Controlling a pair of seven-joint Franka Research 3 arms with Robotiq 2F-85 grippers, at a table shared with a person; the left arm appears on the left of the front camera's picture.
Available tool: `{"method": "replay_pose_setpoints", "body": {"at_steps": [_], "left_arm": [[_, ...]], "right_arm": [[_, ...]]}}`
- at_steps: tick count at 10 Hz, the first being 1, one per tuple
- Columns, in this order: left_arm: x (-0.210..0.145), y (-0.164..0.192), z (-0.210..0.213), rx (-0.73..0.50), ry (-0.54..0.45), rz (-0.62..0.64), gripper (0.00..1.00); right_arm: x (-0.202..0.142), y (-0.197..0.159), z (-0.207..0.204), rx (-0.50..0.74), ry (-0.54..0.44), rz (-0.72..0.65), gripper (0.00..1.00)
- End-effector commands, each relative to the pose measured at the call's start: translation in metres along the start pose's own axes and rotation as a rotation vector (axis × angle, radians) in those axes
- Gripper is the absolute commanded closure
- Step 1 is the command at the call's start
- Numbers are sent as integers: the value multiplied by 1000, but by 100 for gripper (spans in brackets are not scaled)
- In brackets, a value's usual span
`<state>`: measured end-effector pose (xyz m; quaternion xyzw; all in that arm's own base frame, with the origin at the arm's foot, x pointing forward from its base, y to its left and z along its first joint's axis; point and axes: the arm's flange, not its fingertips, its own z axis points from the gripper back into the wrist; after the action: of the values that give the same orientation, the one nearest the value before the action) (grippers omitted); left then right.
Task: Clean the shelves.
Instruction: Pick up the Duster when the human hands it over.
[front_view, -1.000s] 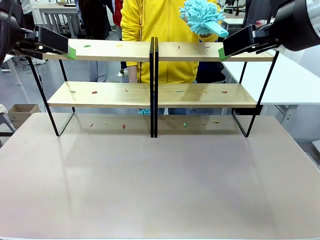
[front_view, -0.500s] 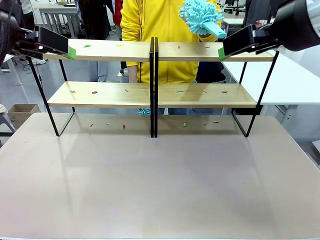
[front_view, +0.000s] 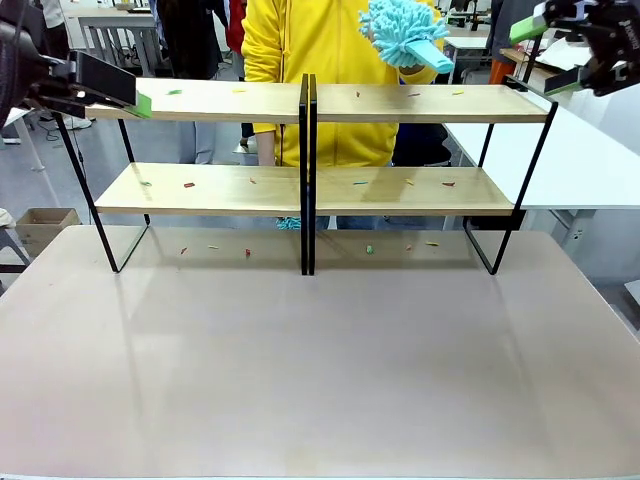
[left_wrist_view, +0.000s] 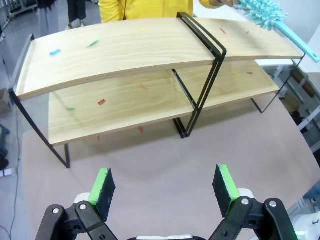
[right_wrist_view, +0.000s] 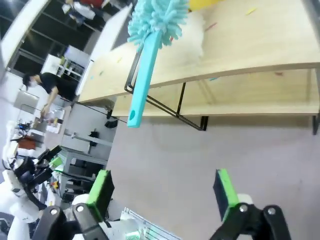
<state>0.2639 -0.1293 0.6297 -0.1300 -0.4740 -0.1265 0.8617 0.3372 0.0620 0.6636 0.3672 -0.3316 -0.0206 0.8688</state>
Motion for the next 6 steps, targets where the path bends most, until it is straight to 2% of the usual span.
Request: {"method": "replay_pose_setpoints", "body": {"at_steps": [1, 2, 3, 5, 6], "left_arm": [[0, 0, 1, 0, -2, -1, 0], [0, 0, 1, 0, -2, -1, 0], [0, 0, 1, 0, -2, -1, 0], [0, 0, 1, 0, -2, -1, 0], [0, 0, 1, 0, -2, -1, 0]], "right_arm": [[-1, -1, 0, 10, 0, 5, 0], [31, -14, -15, 59, 22, -150, 0], [65, -22, -36, 154, 99, -245, 0], [107, -21, -81, 251, 152, -339, 0], [115, -18, -108, 266, 190, -357, 0]]}}
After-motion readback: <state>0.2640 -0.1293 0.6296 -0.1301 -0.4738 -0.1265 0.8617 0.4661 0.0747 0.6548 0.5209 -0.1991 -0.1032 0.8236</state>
